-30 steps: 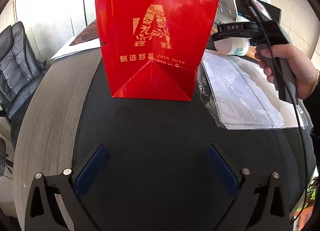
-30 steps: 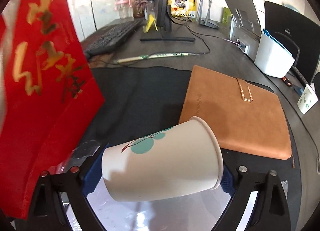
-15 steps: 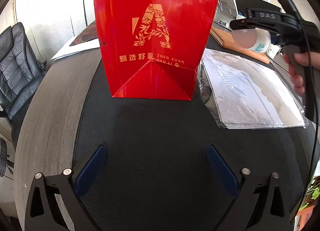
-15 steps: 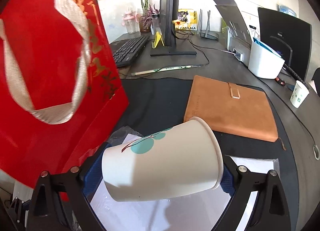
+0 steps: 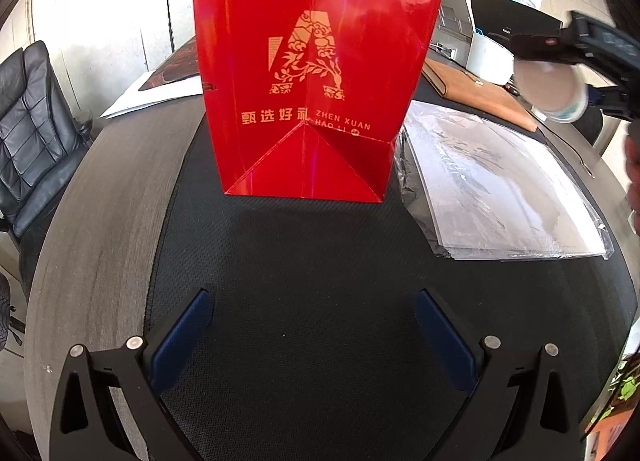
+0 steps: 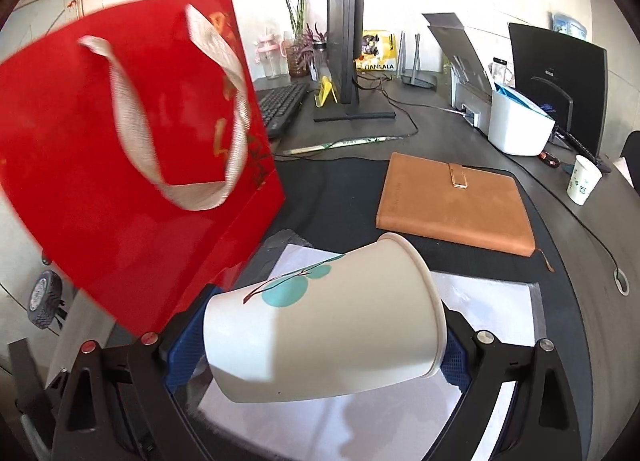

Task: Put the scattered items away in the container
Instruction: 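Lift the white cup off the sheet with the right tool, then carry the white cup over the red bag opening with the right tool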

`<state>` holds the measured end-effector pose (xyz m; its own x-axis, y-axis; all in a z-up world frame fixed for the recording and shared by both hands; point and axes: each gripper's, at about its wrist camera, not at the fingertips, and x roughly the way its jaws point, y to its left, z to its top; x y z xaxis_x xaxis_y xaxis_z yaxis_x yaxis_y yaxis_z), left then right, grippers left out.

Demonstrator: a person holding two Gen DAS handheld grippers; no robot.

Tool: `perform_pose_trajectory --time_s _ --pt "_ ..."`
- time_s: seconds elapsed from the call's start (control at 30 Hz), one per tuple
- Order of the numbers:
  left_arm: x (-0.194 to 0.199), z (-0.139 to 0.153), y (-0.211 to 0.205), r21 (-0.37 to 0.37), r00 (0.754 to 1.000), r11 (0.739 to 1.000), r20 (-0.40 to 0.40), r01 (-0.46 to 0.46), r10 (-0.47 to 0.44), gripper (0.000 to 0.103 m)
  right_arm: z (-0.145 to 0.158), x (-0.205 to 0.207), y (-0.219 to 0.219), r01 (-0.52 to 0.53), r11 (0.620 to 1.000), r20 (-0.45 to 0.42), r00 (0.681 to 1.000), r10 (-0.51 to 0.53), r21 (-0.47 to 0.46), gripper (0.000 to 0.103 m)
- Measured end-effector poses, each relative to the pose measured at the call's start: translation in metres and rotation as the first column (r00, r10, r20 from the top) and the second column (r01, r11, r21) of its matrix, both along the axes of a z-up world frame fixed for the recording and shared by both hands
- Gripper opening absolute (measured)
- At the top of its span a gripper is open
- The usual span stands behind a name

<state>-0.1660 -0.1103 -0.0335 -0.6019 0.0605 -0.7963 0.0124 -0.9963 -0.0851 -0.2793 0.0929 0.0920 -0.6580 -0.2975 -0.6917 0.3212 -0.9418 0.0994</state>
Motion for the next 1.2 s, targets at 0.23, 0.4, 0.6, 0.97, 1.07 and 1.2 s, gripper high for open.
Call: perform_pose_trajectory --time_s 0.23,0.4,0.6,0.97,1.07,1.2 --pt "0.003 0.0 0.001 0.004 1.0 1.0 -0.001 0.0 0.0 0.103 0.009 0.042 0.007 0.004 1.0 -0.019 1.0 -0.004 -0.018 0.097" --pt "0.005 0.0 0.003 0.0 1.0 1.0 0.0 0.0 0.0 0.103 0.013 0.07 0.01 -0.012 0.999 -0.017 1.0 0.011 -0.039 0.097" --pt "0.003 -0.001 0.0 0.012 1.0 1.0 -0.003 0.0 0.0 0.103 0.018 0.094 0.007 -0.056 0.997 -0.013 0.998 0.055 -0.051 0.097" --pt "-0.005 -0.003 -0.007 0.021 1.0 1.0 -0.005 0.0 0.0 0.103 0.038 0.114 -0.016 -0.146 0.987 -0.038 0.989 0.143 -0.067 0.097" --pt "-0.005 -0.003 -0.007 0.022 1.0 1.0 -0.005 0.0 0.0 0.103 0.046 0.118 -0.029 -0.187 0.98 -0.051 0.982 0.184 -0.072 0.097" --pt "-0.005 -0.003 -0.008 0.034 1.0 0.999 -0.009 0.0 0.0 0.103 0.057 0.126 -0.049 -0.23 0.971 -0.081 0.971 0.225 -0.06 0.097"
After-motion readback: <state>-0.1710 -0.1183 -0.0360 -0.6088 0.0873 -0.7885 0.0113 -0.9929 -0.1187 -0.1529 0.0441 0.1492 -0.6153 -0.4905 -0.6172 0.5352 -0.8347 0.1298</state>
